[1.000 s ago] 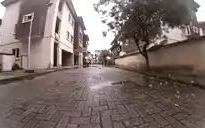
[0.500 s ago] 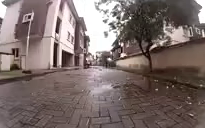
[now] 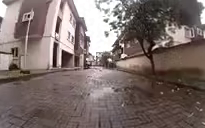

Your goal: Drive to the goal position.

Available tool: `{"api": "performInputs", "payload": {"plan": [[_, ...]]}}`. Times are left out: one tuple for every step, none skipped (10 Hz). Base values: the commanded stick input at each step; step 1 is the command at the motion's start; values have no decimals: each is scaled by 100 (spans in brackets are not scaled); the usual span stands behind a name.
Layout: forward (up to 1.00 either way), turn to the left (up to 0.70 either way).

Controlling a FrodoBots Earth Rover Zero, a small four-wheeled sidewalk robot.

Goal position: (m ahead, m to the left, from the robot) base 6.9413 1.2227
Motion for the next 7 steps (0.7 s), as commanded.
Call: {"api": "performInputs", "payload": {"plan": [[50,0],[50,0],[50,0],[50,0],[50,0],[47,0],[38,0]]}}
